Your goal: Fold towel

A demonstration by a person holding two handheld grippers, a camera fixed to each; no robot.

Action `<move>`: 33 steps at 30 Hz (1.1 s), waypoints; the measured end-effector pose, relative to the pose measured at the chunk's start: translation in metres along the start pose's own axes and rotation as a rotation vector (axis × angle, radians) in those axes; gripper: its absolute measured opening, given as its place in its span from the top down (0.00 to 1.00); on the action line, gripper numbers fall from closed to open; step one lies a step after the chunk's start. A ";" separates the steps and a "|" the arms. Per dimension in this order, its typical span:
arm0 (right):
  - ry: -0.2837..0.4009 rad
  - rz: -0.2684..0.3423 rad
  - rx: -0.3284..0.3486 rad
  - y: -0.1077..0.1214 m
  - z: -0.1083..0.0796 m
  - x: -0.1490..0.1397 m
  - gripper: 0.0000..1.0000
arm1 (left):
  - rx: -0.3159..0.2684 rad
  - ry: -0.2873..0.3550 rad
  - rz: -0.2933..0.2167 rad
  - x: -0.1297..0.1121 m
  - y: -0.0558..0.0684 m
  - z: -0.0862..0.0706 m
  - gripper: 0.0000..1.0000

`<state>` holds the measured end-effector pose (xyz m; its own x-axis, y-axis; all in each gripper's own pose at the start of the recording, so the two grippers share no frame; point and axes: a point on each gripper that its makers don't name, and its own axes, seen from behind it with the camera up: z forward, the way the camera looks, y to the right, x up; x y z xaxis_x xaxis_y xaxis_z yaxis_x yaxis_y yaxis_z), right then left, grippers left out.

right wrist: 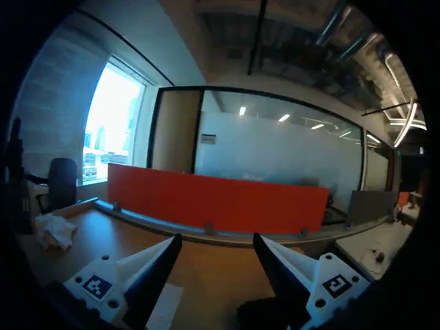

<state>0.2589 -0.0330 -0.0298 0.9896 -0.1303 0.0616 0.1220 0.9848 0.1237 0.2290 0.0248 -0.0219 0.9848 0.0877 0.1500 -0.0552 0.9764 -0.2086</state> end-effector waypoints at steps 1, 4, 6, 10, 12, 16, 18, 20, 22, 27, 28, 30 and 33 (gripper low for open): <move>-0.011 -0.007 0.024 -0.005 0.000 -0.001 0.00 | -0.017 -0.013 0.005 -0.003 0.004 0.001 0.05; -0.050 -0.029 0.095 -0.019 0.001 -0.008 0.00 | -0.072 -0.049 0.010 -0.010 0.015 0.002 0.05; -0.077 -0.042 0.142 -0.029 0.001 -0.013 0.00 | -0.110 -0.068 0.008 -0.013 0.024 0.002 0.05; -0.122 -0.064 0.223 -0.045 -0.002 -0.019 0.00 | -0.180 -0.100 0.000 -0.018 0.039 0.002 0.05; -0.135 -0.073 0.246 -0.049 -0.002 -0.021 0.00 | -0.198 -0.110 -0.001 -0.020 0.042 0.002 0.05; -0.156 -0.087 0.271 -0.054 -0.003 -0.027 0.00 | -0.213 -0.128 0.008 -0.027 0.045 0.003 0.05; -0.166 -0.092 0.280 -0.056 -0.004 -0.031 0.00 | -0.219 -0.137 0.014 -0.032 0.047 0.003 0.05; -0.179 -0.097 0.290 -0.059 -0.005 -0.037 0.00 | -0.228 -0.148 0.021 -0.039 0.049 0.003 0.05; -0.188 -0.102 0.298 -0.061 -0.006 -0.042 0.00 | -0.238 -0.159 0.024 -0.046 0.052 0.002 0.05; -0.212 -0.113 0.313 -0.066 -0.006 -0.056 0.00 | -0.257 -0.183 0.030 -0.061 0.057 0.001 0.05; -0.218 -0.116 0.317 -0.067 -0.006 -0.059 0.00 | -0.259 -0.189 0.032 -0.065 0.058 0.002 0.05; -0.229 -0.118 0.323 -0.069 -0.007 -0.065 0.00 | -0.263 -0.202 0.039 -0.072 0.059 0.002 0.05; -0.245 -0.117 0.333 -0.072 -0.007 -0.075 0.00 | -0.271 -0.225 0.055 -0.084 0.061 0.002 0.05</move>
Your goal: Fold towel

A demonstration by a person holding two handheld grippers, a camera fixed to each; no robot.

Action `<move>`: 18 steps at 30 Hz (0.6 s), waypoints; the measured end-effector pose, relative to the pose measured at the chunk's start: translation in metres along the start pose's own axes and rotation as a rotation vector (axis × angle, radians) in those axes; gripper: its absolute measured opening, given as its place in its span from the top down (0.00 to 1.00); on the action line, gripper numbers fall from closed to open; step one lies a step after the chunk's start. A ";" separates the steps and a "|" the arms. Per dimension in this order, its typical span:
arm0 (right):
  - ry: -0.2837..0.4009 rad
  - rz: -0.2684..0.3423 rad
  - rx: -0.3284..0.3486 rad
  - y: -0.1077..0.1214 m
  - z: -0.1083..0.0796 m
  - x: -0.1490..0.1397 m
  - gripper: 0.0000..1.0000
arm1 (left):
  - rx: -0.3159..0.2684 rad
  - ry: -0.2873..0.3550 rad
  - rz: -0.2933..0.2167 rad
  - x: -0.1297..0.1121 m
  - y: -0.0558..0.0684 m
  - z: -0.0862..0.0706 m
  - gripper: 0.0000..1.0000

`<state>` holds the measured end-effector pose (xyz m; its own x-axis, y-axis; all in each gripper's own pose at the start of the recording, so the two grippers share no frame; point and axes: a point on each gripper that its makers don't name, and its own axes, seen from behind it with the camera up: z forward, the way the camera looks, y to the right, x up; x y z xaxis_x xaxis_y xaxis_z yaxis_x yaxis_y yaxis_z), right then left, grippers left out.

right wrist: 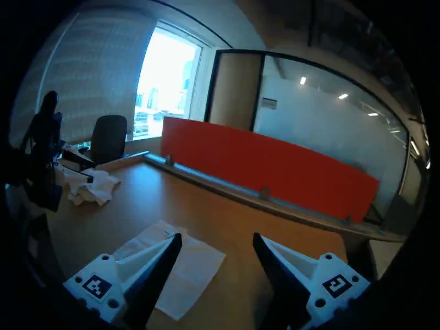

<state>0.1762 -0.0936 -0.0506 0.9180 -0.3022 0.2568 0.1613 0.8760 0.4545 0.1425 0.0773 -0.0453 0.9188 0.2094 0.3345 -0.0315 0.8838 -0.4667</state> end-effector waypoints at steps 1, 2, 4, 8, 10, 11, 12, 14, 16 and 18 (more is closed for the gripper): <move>-0.007 0.001 0.005 -0.001 0.001 -0.004 0.00 | -0.004 -0.010 0.005 -0.005 0.001 0.001 0.05; -0.013 0.002 0.010 -0.003 0.002 -0.008 0.00 | -0.008 -0.018 0.010 -0.009 0.002 0.003 0.05; -0.029 -0.002 0.015 -0.004 0.004 -0.018 0.00 | -0.015 -0.037 0.020 -0.018 0.005 0.006 0.05; -0.055 -0.013 0.023 -0.007 0.006 -0.032 0.00 | -0.026 -0.066 0.031 -0.032 0.010 0.011 0.05; -0.065 -0.015 0.027 -0.007 0.008 -0.037 0.00 | -0.032 -0.074 0.028 -0.036 0.012 0.013 0.05; -0.070 -0.016 0.029 -0.007 0.008 -0.039 0.00 | -0.035 -0.078 0.027 -0.038 0.014 0.014 0.05; -0.075 -0.016 0.033 -0.008 0.010 -0.042 0.00 | -0.038 -0.081 0.025 -0.040 0.015 0.016 0.05; -0.087 -0.016 0.041 -0.009 0.012 -0.047 0.00 | -0.044 -0.087 0.020 -0.044 0.017 0.018 0.05; -0.100 -0.016 0.047 -0.011 0.015 -0.055 0.00 | -0.049 -0.094 0.021 -0.049 0.019 0.021 0.05; -0.112 -0.016 0.053 -0.013 0.017 -0.063 0.00 | -0.052 -0.102 0.023 -0.054 0.021 0.023 0.05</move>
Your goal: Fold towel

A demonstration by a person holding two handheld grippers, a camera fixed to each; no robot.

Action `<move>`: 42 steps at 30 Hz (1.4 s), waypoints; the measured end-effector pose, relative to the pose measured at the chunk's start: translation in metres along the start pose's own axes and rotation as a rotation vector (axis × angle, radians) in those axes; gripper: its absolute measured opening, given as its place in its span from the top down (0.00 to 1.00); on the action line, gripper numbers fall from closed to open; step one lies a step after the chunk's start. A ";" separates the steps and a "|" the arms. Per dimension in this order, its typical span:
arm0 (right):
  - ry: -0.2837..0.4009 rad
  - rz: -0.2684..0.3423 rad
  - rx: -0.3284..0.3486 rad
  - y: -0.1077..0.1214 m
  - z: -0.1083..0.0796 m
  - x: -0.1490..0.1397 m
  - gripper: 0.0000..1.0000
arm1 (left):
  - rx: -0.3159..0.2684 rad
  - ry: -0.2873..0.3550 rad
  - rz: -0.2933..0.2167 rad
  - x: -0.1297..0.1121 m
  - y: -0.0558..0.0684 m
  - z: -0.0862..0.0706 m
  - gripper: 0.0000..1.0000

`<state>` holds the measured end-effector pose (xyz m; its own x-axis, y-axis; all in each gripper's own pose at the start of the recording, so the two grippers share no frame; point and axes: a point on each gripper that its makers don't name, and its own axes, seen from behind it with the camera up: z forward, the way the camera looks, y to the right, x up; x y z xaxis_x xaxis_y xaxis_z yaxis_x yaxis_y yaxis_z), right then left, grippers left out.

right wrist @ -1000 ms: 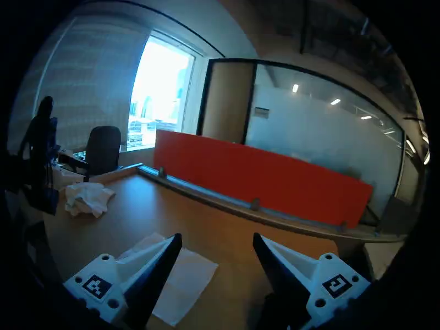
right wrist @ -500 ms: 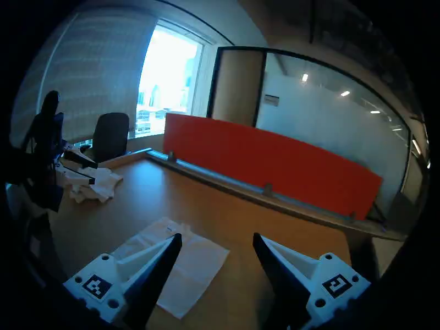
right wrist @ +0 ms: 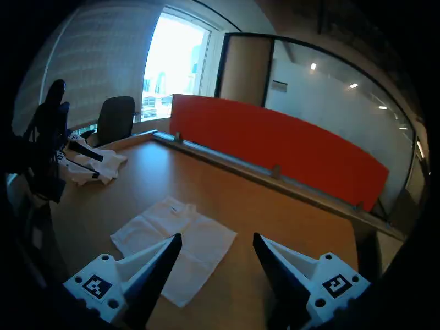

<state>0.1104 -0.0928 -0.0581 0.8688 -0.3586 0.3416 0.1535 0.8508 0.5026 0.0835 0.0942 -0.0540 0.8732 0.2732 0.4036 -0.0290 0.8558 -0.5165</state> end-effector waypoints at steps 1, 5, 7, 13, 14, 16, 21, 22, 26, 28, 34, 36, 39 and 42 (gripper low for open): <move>-0.008 0.000 0.003 -0.001 0.002 -0.005 0.00 | -0.001 -0.005 0.002 -0.003 0.001 0.002 0.05; -0.033 0.005 0.016 -0.007 0.008 -0.022 0.00 | -0.008 -0.026 0.009 -0.016 0.007 0.009 0.05; -0.045 0.010 0.021 -0.009 0.012 -0.031 0.00 | -0.013 -0.036 0.010 -0.023 0.010 0.013 0.05; -0.079 0.023 0.040 -0.017 0.023 -0.056 0.00 | -0.023 -0.067 0.006 -0.044 0.019 0.025 0.05; -0.084 0.024 0.044 -0.018 0.025 -0.059 0.00 | -0.025 -0.072 0.006 -0.047 0.020 0.027 0.05; -0.093 0.023 0.050 -0.022 0.027 -0.068 0.00 | -0.029 -0.081 0.006 -0.054 0.022 0.031 0.05; -0.115 0.021 0.046 -0.025 0.032 -0.087 0.00 | -0.039 -0.105 0.015 -0.071 0.029 0.040 0.05; -0.119 0.022 0.047 -0.026 0.034 -0.091 0.00 | -0.041 -0.111 0.018 -0.075 0.030 0.042 0.05; -0.136 0.026 0.063 -0.031 0.042 -0.103 0.00 | -0.049 -0.133 0.028 -0.089 0.035 0.049 0.05; -0.145 0.026 0.068 -0.034 0.044 -0.112 0.00 | -0.054 -0.144 0.028 -0.096 0.037 0.053 0.05; -0.177 0.024 0.067 -0.037 0.051 -0.135 0.00 | -0.064 -0.178 0.030 -0.116 0.041 0.061 0.05; -0.188 0.023 0.071 -0.039 0.054 -0.142 0.00 | -0.068 -0.189 0.031 -0.122 0.042 0.063 0.05; -0.206 0.022 0.088 -0.044 0.057 -0.152 0.00 | -0.076 -0.208 0.032 -0.131 0.043 0.066 0.05; -0.225 0.017 0.097 -0.049 0.058 -0.164 0.00 | -0.086 -0.229 0.032 -0.141 0.045 0.068 0.05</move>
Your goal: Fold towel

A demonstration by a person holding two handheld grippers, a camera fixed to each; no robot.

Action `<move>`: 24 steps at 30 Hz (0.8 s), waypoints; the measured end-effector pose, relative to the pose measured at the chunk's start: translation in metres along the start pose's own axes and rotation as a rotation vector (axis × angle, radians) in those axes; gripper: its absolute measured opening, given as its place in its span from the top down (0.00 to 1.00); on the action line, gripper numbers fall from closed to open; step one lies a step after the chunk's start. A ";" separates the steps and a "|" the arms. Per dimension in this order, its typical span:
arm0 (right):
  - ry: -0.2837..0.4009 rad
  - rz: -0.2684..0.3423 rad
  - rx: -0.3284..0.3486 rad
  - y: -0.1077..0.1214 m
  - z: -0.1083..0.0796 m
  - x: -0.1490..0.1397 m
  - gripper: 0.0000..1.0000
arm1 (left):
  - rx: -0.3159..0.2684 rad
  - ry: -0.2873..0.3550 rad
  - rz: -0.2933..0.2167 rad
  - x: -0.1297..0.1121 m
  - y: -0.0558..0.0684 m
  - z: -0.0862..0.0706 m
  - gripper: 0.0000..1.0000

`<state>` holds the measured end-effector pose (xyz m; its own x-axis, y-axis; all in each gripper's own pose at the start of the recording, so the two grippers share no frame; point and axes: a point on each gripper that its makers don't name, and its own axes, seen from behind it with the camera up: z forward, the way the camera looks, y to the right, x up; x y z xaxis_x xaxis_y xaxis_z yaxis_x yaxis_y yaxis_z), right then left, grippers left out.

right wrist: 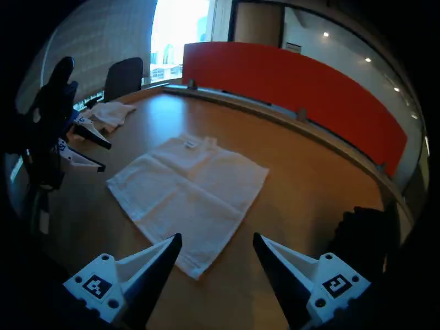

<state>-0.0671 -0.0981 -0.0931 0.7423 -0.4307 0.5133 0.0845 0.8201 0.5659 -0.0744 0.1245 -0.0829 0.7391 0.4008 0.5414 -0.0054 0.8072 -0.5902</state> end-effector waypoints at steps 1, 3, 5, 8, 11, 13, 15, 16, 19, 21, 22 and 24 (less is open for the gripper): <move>-0.008 -0.002 0.001 -0.001 0.001 -0.004 0.00 | -0.004 -0.008 0.000 -0.003 0.001 0.002 0.05; -0.023 -0.004 0.003 -0.003 0.004 -0.012 0.00 | -0.011 -0.022 0.001 -0.009 0.003 0.004 0.05; -0.040 -0.004 0.008 -0.005 0.007 -0.020 0.00 | -0.018 -0.038 0.002 -0.016 0.005 0.007 0.05; -0.065 -0.003 0.020 -0.010 0.010 -0.033 0.00 | -0.023 -0.061 0.002 -0.024 0.008 0.010 0.05; -0.086 -0.006 0.029 -0.014 0.013 -0.043 0.00 | -0.032 -0.082 0.001 -0.032 0.013 0.012 0.05; -0.093 -0.006 0.035 -0.016 0.014 -0.047 0.00 | -0.038 -0.091 0.000 -0.036 0.015 0.013 0.05; -0.099 -0.006 0.038 -0.018 0.015 -0.050 0.00 | -0.040 -0.099 0.000 -0.038 0.017 0.015 0.05; -0.101 -0.007 0.038 -0.018 0.016 -0.051 0.00 | -0.040 -0.103 0.001 -0.040 0.017 0.015 0.05; -0.108 -0.006 0.041 -0.019 0.018 -0.055 0.00 | -0.040 -0.112 0.000 -0.043 0.018 0.017 0.05; -0.113 -0.006 0.044 -0.020 0.019 -0.057 0.01 | -0.040 -0.116 -0.002 -0.045 0.018 0.019 0.05; -0.117 -0.005 0.046 -0.020 0.020 -0.059 0.02 | -0.040 -0.118 -0.002 -0.046 0.018 0.020 0.05; -0.121 -0.004 0.051 -0.021 0.021 -0.061 0.05 | -0.040 -0.122 -0.004 -0.047 0.018 0.021 0.05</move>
<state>-0.1288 -0.0972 -0.1229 0.6558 -0.4789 0.5835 0.0509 0.7993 0.5988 -0.1236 0.1292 -0.1065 0.6516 0.4491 0.6113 0.0262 0.7921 -0.6099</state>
